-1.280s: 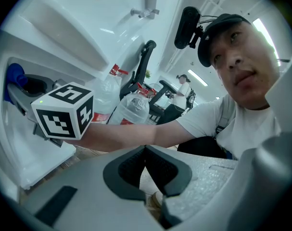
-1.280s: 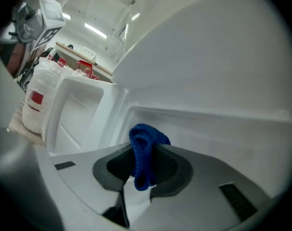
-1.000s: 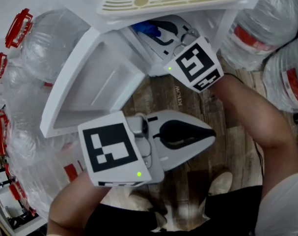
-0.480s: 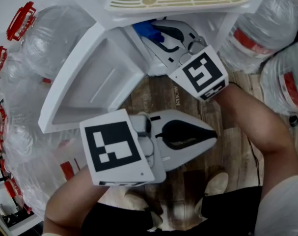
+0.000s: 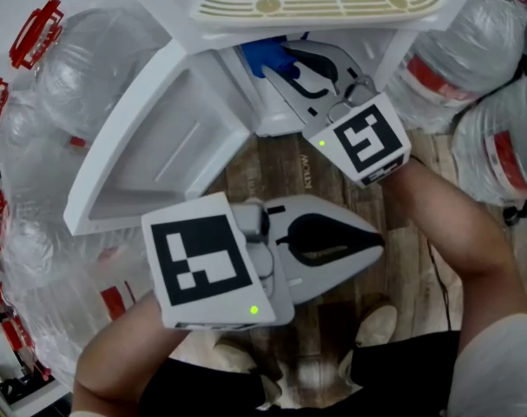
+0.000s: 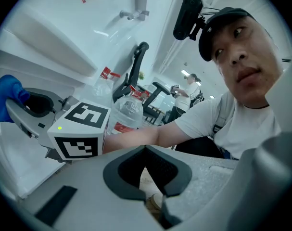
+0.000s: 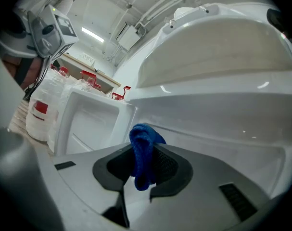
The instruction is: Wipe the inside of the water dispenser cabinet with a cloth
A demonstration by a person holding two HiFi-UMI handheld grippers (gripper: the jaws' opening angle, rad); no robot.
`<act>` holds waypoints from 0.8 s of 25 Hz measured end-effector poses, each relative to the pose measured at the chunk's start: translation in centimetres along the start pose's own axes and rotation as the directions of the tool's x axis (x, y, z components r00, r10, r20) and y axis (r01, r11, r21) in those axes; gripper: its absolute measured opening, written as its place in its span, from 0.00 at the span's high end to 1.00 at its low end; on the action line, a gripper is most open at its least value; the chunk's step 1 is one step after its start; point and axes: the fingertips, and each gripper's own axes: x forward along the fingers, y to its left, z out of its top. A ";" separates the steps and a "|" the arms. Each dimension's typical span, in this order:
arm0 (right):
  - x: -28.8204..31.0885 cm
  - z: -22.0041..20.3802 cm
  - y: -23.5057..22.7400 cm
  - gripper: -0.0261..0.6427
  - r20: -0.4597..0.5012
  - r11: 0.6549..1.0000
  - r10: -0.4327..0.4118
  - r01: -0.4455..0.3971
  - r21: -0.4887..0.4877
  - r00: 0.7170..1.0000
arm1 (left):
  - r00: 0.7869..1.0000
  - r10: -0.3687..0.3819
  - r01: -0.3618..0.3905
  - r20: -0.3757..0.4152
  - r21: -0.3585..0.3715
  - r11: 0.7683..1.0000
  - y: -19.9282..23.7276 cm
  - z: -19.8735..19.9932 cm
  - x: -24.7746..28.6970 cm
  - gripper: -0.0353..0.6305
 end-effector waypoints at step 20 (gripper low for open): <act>-1.3 -4.6 -8.2 0.83 -0.137 0.956 -0.286 0.292 0.026 0.948 | 0.998 -0.048 0.048 0.026 0.027 0.999 -1.0 0.6 -0.5 0.95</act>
